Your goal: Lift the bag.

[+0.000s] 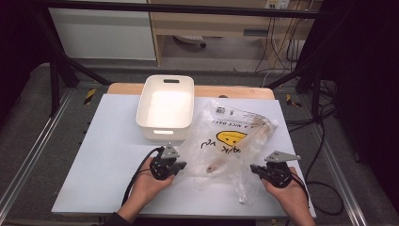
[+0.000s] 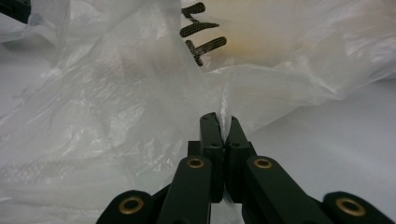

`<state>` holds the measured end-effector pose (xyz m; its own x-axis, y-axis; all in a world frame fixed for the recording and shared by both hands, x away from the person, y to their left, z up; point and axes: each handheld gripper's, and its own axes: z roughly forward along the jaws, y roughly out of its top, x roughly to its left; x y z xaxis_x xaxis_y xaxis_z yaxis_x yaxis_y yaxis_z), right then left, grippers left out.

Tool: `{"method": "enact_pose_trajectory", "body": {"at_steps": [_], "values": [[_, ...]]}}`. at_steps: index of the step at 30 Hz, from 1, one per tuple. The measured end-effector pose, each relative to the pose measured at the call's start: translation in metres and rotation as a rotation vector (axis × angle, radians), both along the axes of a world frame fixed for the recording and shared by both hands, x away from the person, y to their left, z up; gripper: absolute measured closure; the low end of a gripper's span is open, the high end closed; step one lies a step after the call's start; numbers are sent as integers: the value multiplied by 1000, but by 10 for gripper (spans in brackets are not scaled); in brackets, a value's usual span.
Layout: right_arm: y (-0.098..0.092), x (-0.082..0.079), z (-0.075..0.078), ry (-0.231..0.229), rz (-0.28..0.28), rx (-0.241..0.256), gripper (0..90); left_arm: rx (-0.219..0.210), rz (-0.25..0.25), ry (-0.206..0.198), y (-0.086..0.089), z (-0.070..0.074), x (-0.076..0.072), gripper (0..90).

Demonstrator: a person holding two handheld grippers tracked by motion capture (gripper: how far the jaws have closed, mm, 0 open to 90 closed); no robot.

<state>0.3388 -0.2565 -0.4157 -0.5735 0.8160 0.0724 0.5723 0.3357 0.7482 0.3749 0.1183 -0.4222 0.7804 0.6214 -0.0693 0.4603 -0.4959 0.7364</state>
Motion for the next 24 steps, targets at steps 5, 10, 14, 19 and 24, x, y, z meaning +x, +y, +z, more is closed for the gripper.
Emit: {"method": "enact_pose_trajectory", "body": {"at_steps": [5, 10, 14, 19, 24], "values": [[-5, 6, 19, -22, -9, 11, 900, 15, -10, -10, 3, 17, 6, 900], [-7, 13, 34, -36, -2, 4, 900, 18, -13, -9, 6, 25, 9, 900], [-5, 19, 43, -41, 5, -4, 900, 17, -17, -11, 7, 29, 11, 900], [-3, 26, 50, -45, 11, -8, 900, 22, -36, -13, 7, 35, 12, 900], [-2, 31, 55, -54, 17, -7, 900, 29, -46, -11, 5, 42, 16, 900]]}}
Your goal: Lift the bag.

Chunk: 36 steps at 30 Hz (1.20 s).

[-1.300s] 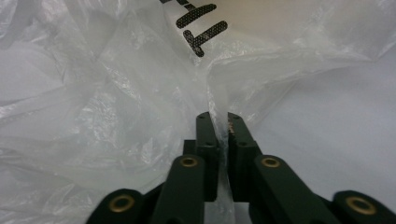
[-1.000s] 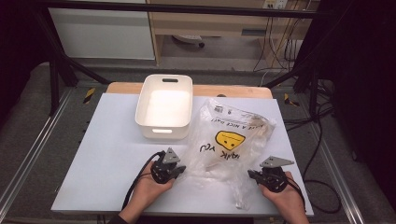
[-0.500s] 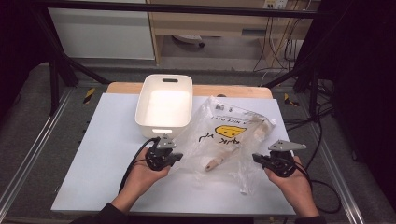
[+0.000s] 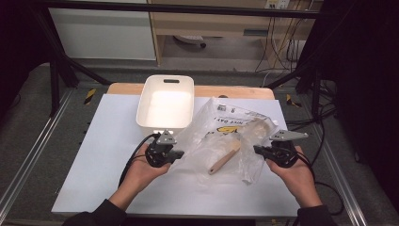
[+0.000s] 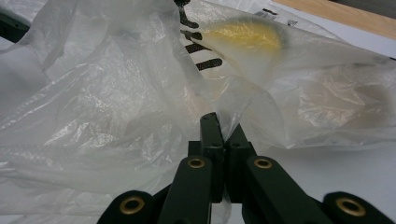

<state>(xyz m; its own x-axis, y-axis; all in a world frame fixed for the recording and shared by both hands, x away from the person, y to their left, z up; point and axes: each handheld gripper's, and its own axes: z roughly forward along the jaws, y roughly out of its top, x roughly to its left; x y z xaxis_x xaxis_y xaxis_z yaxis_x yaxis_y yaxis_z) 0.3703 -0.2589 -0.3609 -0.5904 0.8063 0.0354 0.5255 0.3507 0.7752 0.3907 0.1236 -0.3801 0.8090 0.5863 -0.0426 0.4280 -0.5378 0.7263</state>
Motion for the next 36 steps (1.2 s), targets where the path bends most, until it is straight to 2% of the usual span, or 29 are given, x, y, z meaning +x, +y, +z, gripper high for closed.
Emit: {"method": "enact_pose_trajectory", "body": {"at_steps": [2, 10, 18, 24, 29, 36], "values": [[0, 2, 3, 1, -2, 7, 900, -2, -1, -10, -1, 4, 1, 900], [4, 14, 17, -14, 20, -14, 900, -11, -24, -32, -8, 24, 8, 900], [5, 31, 36, -25, 20, -26, 900, 11, -36, -59, -15, 49, 21, 900], [5, 41, 51, -37, 23, -43, 900, 10, -43, -66, -16, 65, 31, 900], [3, 46, 60, -44, 17, -47, 900, -22, -32, -67, -17, 78, 40, 900], [-7, 54, 71, -49, -6, -13, 900, -66, -6, -78, -17, 94, 50, 900]]}}
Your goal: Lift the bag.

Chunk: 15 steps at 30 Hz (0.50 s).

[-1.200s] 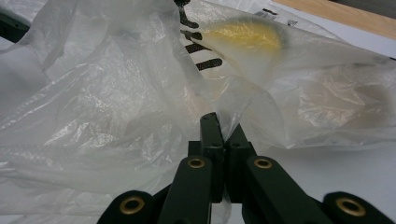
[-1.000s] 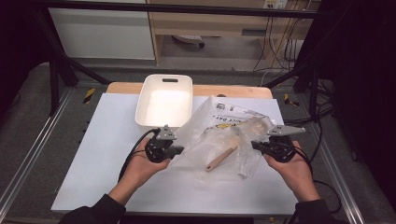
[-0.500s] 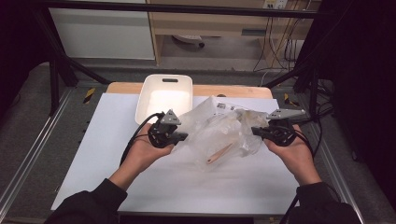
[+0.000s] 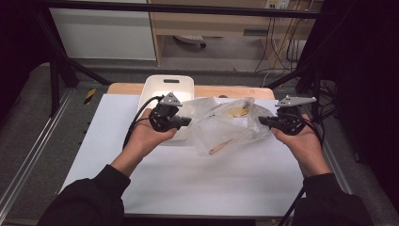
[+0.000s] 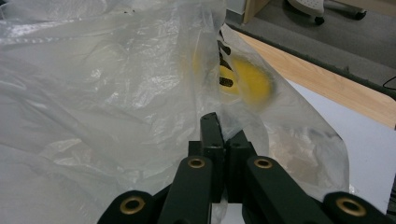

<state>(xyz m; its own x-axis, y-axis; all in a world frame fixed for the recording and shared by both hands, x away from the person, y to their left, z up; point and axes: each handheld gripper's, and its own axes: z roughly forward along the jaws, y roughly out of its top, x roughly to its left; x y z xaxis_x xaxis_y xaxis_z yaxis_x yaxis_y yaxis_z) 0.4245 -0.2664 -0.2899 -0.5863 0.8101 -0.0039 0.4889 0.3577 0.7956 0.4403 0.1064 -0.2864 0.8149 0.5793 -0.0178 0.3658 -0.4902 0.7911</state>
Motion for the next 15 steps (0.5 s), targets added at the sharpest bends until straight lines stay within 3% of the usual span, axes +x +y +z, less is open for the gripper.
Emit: {"method": "enact_pose_trajectory", "body": {"at_steps": [15], "values": [[-11, 23, 26, -12, -40, 7, 900, -37, 47, -21, -8, 32, 27, 900]]}}
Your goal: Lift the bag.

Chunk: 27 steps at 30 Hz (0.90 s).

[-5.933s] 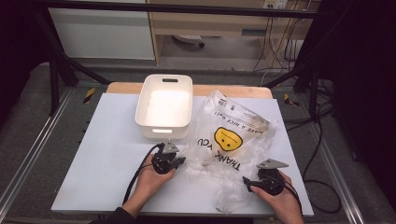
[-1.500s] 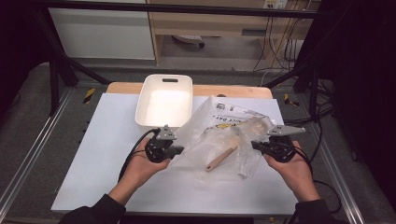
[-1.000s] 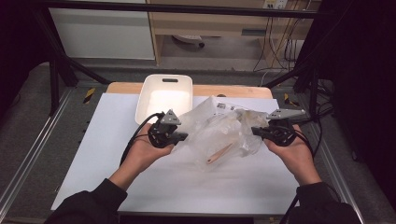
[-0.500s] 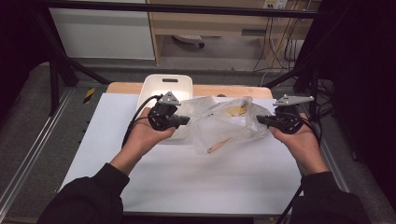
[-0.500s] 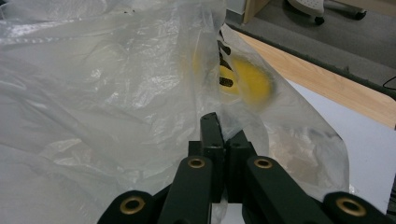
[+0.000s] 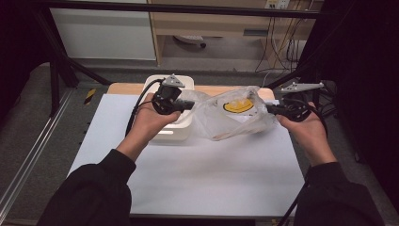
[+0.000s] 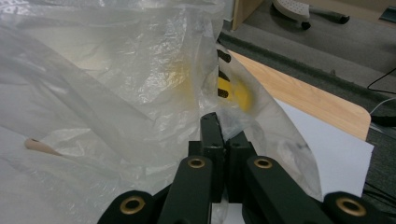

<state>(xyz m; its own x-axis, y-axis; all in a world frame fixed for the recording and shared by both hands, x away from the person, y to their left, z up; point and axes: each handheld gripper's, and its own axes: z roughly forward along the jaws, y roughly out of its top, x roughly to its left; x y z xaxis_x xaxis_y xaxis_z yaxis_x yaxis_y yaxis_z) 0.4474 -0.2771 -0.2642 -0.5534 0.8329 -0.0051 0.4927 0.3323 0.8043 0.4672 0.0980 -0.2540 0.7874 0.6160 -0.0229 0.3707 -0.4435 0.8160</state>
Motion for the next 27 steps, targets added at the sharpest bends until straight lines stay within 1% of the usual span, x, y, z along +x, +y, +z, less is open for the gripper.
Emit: {"method": "enact_pose_trajectory", "body": {"at_steps": [4, 7, 10, 12, 14, 17, 21, 27], "values": [[-4, 6, 7, -2, -17, 7, 900, -7, 12, -11, -1, 6, 6, 900], [-6, 10, 10, -7, -24, 2, 900, -13, 19, -20, -2, 10, 10, 900], [-7, 13, 13, 0, -30, 2, 900, -26, 26, -23, -2, 13, 15, 900], [-7, 17, 15, -5, -37, -1, 900, -38, 36, -22, -1, 16, 20, 900], [-8, 20, 17, -9, -48, 3, 900, -40, 51, -24, 0, 17, 25, 900], [-8, 26, 21, -19, -61, 8, 900, -46, 71, -21, 1, 19, 33, 900], [-11, 32, 24, -26, -79, 11, 900, -39, 91, -20, 4, 20, 41, 900], [-18, 37, 31, -31, -99, 14, 900, -51, 114, -12, 11, 20, 48, 900]]}}
